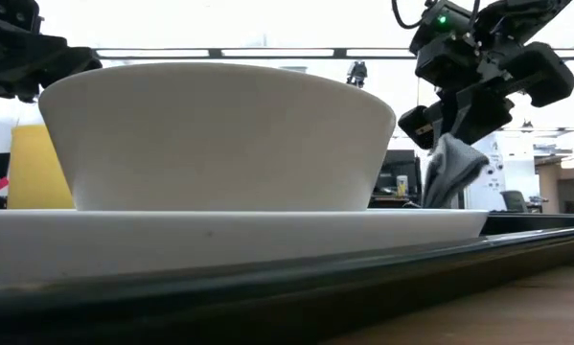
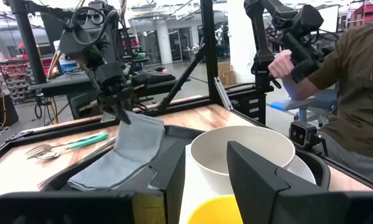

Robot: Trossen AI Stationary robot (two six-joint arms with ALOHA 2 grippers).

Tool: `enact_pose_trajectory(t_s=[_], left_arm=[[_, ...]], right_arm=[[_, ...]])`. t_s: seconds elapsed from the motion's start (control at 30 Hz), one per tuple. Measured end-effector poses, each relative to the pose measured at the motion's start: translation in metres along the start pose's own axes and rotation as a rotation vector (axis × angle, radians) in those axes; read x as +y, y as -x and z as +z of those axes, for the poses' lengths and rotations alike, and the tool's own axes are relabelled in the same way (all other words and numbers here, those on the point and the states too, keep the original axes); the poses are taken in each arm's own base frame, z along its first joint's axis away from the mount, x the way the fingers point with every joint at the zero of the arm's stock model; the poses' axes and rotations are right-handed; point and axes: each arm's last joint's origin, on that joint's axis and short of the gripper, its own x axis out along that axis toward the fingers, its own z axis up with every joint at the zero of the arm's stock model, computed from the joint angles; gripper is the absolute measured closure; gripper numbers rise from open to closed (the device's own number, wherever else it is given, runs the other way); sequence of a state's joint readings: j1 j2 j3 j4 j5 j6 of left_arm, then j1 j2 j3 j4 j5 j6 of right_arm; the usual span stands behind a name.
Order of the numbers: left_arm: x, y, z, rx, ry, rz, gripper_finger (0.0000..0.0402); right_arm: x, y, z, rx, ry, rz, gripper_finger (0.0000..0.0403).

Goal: Set up tray
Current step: Put the gray napkin on the black serving tray, then put the light blue fork on the gray napkin

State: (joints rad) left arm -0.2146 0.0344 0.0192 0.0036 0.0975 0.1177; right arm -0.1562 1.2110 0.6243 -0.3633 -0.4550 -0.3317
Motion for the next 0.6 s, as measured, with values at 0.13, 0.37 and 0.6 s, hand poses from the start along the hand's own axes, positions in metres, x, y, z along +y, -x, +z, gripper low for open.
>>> enact_pose_trajectory(t_s=[0.13,0.37,0.6], left_arm=[[0.000,0.000,0.000,0.000,0.000,0.000,0.0297],[0.000,0.000,0.000,0.000,0.000,0.000,0.0297],[0.000,0.000,0.000,0.000,0.000,0.000,0.0297]], right_arm=[[0.008,-0.003,0.005,-0.001,0.001,0.025,0.0320],[0.030,-0.007,0.007,0.076,0.037,0.107,0.0258],[0.039,0.000,0.015,0.160,0.037,0.140,0.0208]])
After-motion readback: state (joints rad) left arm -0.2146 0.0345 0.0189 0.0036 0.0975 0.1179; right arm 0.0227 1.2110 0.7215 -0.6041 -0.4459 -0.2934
